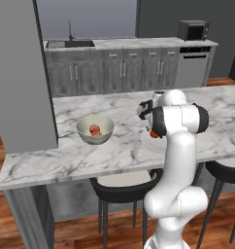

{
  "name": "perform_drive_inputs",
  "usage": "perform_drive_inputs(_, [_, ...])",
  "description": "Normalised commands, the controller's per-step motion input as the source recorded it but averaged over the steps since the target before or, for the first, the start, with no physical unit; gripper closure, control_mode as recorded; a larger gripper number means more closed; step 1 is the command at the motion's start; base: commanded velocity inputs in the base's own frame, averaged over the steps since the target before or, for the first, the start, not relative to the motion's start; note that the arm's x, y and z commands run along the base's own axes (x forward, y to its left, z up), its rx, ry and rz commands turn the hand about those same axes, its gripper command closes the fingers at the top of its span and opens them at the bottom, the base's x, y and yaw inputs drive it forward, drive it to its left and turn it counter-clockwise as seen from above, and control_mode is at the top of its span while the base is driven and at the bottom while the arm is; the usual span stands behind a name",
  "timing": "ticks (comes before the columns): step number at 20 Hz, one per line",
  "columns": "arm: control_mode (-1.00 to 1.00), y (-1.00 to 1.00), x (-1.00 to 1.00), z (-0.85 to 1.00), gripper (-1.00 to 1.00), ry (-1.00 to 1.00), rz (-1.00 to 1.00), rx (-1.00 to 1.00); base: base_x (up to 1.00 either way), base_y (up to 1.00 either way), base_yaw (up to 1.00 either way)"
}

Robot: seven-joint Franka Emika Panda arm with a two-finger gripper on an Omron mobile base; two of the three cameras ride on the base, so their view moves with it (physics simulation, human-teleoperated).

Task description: Take the fruits from the plate on the dining counter and place two fruits in each bowl.

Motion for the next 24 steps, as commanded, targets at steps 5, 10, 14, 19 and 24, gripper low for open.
perform_drive_inputs(5, [-1.00, 0.00, 0.00, -0.20, 1.00, 0.00, 0.00, 0.00, 0.00, 0.00, 0.00])
perform_drive_inputs(10, [-1.00, 0.00, 0.00, 0.00, 1.00, 0.00, 0.00, 0.00, 0.00, 0.00, 0.00])
perform_drive_inputs(14, [-1.00, 0.00, -0.02, 0.04, 1.00, 0.00, 0.00, 0.00, 0.00, 0.00, 0.00])
perform_drive_inputs(19, [-1.00, 0.00, -0.27, 0.59, 1.00, 0.00, 0.04, 0.00, 0.00, 0.00, 0.00])
perform_drive_inputs(24, [-1.00, 0.12, -0.56, 0.80, 1.00, 0.00, 0.12, 0.00, 0.00, 0.00, 0.00])
